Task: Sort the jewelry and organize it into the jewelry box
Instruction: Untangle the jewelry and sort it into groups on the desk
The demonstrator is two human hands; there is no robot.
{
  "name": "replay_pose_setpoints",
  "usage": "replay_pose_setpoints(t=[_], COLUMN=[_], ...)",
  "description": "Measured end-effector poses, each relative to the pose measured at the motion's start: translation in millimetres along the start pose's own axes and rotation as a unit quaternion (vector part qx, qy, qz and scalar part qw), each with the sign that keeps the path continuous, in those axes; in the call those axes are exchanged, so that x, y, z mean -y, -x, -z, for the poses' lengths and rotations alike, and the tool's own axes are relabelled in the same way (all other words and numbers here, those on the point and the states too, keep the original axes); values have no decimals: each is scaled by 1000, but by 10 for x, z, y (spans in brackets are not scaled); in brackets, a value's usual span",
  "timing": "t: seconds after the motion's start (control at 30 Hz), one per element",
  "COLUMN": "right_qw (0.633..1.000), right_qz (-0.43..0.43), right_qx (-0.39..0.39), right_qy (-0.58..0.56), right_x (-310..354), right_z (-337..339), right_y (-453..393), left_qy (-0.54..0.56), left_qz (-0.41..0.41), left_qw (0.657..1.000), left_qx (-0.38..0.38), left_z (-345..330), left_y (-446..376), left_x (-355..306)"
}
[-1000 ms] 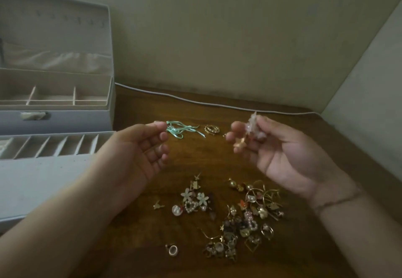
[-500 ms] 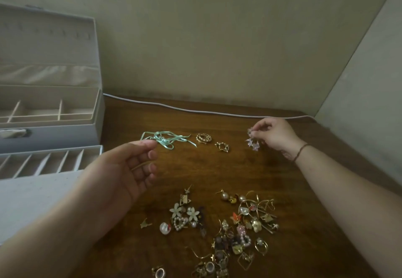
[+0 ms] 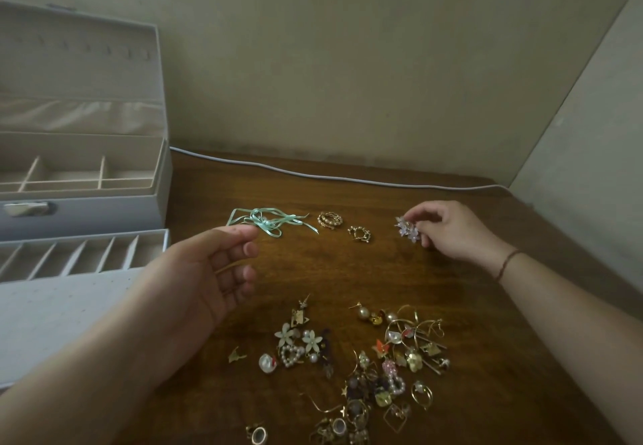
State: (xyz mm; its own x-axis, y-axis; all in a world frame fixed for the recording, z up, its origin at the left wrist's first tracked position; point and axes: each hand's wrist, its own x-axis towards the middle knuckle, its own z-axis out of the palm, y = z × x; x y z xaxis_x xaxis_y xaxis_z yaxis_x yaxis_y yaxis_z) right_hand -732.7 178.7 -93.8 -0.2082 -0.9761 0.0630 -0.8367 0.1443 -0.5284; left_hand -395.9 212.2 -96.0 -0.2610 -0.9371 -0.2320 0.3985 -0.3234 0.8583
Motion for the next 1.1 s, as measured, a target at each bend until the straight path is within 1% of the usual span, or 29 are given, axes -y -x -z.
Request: replay_pose_setpoints(t=[0.1, 0.23, 0.43, 0.63, 0.73, 0.8, 0.87, 0.93, 0.97, 1.03, 1.1], right_qw=[1000, 999, 999, 996, 996, 997, 990, 962, 946, 924, 907], right_qz=[3, 0, 17, 46, 38, 20, -18, -61, -78, -97, -98], right_qx=[21, -1, 30, 7, -36, -70, -95, -98, -90, -69, -61], right_qy=[13, 32, 25, 71, 73, 28, -99, -249, -301, -363, -405], right_x=[-16, -50, -21, 5, -22, -54, -79, -71, -59, -26, 29], right_z=[39, 50, -20, 19, 24, 38, 65, 116, 143, 190, 226], right_y=[38, 21, -13, -10, -12, -12, -3, 28, 50, 97, 147], left_qy=[-3, -15, -21, -28, -31, -35, -35, -33, -34, -34, -29], left_qz=[1, -3, -2, 3, 5, 6, 8, 9, 9, 9, 8], left_qw=[1000, 1000, 1000, 1000, 999, 999, 999, 999, 999, 999, 999], left_qx=[-2, 6, 1, -7, -10, -11, -10, -9, -9, -12, -17], left_z=[-3, -5, 1, -8, -6, -3, -2, -2, -3, -3, -5], left_y=[-3, 2, 6, 18, 14, 7, 4, 10, 10, 5, 2], left_x=[3, 9, 16, 9, 11, 10, 10, 8, 9, 20, 28])
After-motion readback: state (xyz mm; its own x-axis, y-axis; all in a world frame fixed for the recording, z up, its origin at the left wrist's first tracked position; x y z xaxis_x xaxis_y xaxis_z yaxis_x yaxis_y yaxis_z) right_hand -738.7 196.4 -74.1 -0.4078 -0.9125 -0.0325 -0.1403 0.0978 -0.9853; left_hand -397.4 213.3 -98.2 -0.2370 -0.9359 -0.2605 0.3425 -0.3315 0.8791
